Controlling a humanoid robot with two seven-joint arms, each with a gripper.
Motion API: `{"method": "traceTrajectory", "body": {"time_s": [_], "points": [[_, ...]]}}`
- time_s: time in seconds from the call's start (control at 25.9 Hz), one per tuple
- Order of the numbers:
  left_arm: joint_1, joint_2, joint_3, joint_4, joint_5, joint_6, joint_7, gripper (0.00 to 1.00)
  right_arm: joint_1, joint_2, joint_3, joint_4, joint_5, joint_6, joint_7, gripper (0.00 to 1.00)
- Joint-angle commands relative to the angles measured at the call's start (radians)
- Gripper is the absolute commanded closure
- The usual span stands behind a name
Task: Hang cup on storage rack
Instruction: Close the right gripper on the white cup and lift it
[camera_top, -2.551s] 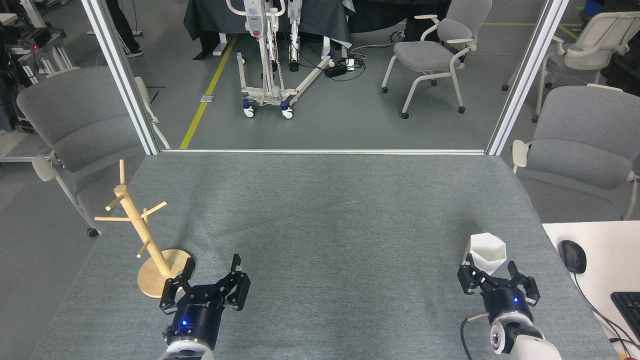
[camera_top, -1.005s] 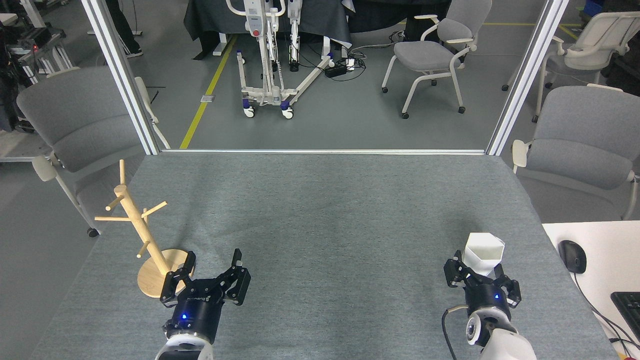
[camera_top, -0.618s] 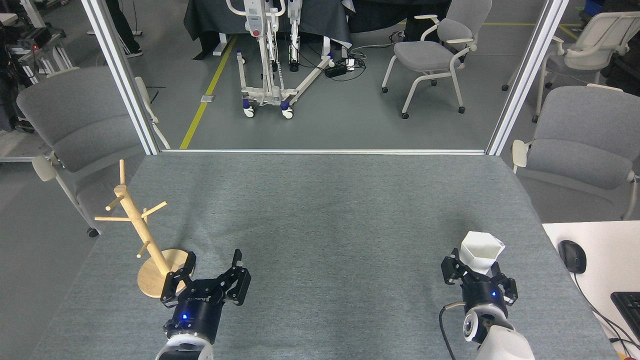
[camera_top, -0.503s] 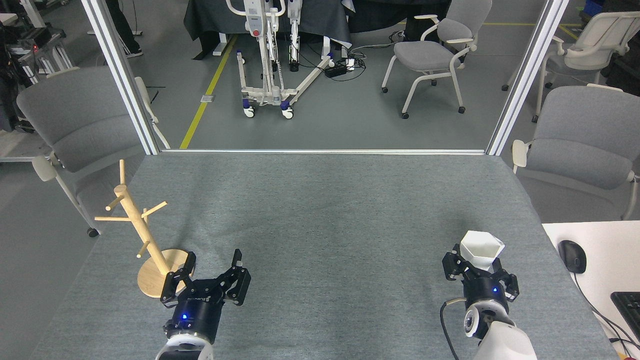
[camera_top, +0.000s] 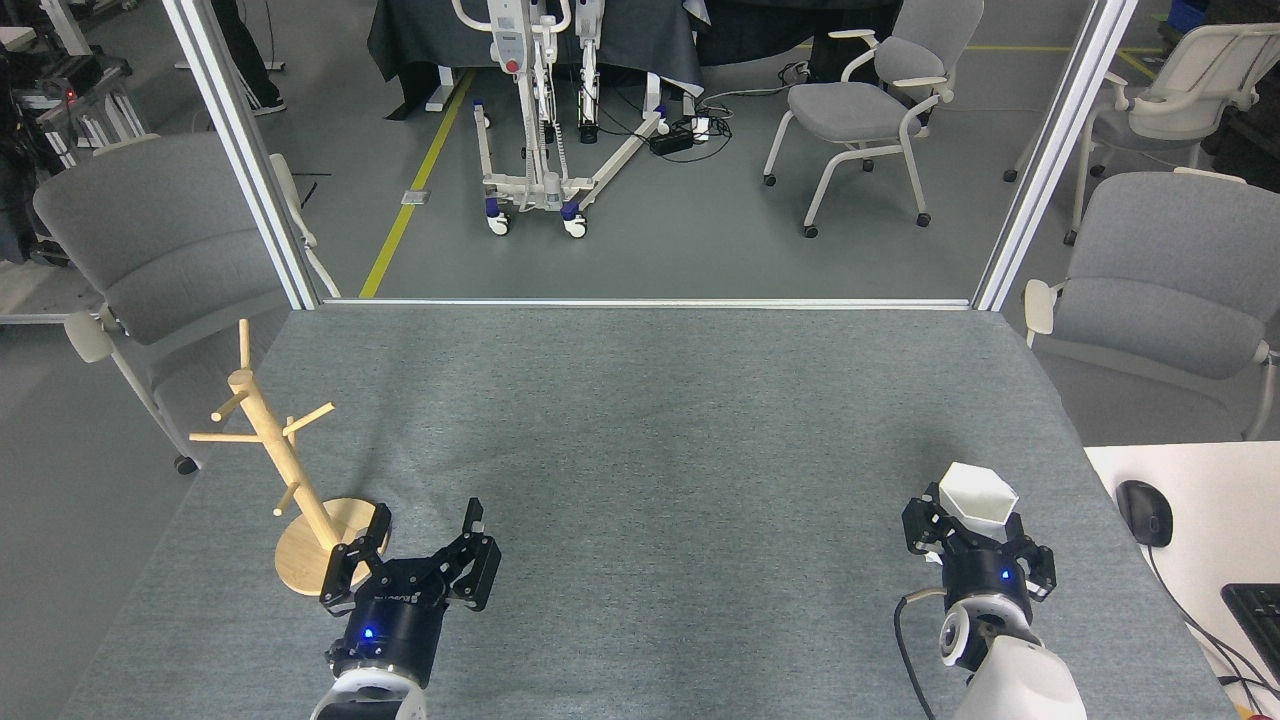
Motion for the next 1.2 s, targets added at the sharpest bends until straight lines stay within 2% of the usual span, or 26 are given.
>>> {"method": "traceTrajectory", "body": {"time_s": [0.0, 0.58, 0.85, 1.16], "points": [[0.0, 0.0, 0.0, 0.0, 0.0, 0.0, 0.0, 0.0, -0.016, -0.008, 0.0, 0.011, -0.001, 0.003, -0.003, 0.02], [0.0, -0.008, 0.0, 0.002, 0.0, 0.004, -0.003, 0.0, -0.038, -0.02, 0.0, 0.054, 0.0, 0.0, 0.006, 0.02], [0.0, -0.011, 0.0, 0.002, 0.0, 0.004, -0.004, 0.0, -0.059, -0.04, 0.0, 0.072, 0.0, -0.003, 0.06, 0.02], [0.0, -0.011, 0.0, 0.002, 0.0, 0.004, -0.006, 0.0, -0.064, -0.045, 0.0, 0.084, 0.0, -0.027, 0.081, 0.09]]}}
